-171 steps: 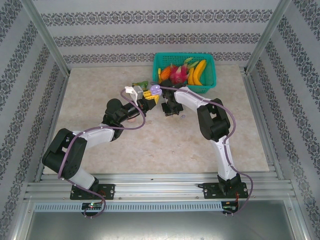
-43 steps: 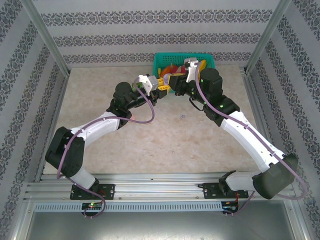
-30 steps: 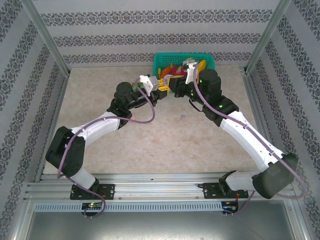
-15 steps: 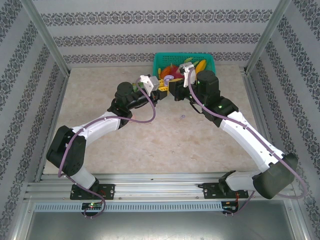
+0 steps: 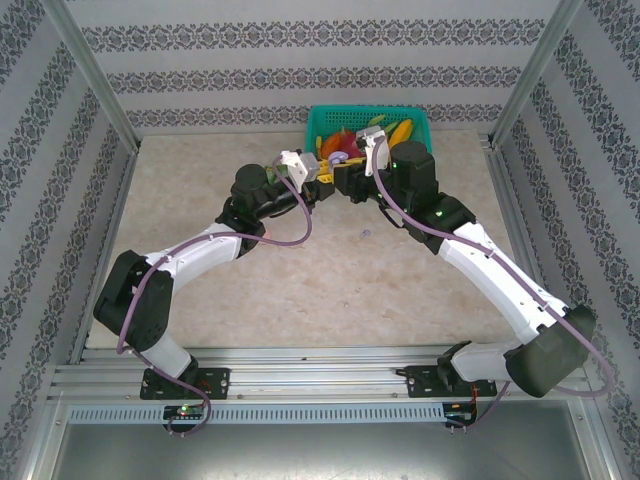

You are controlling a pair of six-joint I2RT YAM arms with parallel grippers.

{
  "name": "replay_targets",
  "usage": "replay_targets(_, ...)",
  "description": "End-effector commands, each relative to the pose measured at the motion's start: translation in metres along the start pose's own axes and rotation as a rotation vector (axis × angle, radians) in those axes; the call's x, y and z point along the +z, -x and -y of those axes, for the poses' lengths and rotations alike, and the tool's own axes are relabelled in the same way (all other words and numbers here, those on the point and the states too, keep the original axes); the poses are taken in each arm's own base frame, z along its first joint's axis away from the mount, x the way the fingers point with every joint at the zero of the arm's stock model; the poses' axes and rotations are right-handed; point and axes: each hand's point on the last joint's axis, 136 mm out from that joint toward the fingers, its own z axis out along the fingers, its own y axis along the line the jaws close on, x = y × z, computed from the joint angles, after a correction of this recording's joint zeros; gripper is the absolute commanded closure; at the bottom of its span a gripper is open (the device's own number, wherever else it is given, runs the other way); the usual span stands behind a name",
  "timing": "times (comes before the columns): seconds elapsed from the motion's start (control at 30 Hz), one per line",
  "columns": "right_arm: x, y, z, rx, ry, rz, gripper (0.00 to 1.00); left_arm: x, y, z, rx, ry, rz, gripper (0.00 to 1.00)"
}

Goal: Insert wireless bluetooth earbuds into charging case

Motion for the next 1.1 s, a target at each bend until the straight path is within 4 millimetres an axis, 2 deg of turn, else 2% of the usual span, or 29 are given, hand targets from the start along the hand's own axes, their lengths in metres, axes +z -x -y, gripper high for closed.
replay_targets(0.0,-0.005,0.004,-0.007,0.005,0.025,-0.005,0.71,0.005,0.027,0.006,0.032,-0.026,0.079,1.0)
replay_targets(0.13,-0.009,0.01,-0.007,0.023,0.031,0.012,0.67,0.006,0.025,0.006,0.023,-0.023,0.078,1.0)
replay_targets(0.43,-0.023,0.035,-0.005,0.099,0.061,0.078,0.48,0.005,0.02,0.006,0.005,-0.024,0.076,1.0)
replay_targets(0.77,-0.034,0.053,0.004,0.189,0.068,0.119,0.47,0.005,0.015,0.007,-0.002,-0.027,0.073,1.0)
replay_targets(1.07,-0.043,0.041,0.038,0.323,-0.024,0.121,0.47,-0.001,0.009,0.009,0.023,-0.015,0.081,1.0)
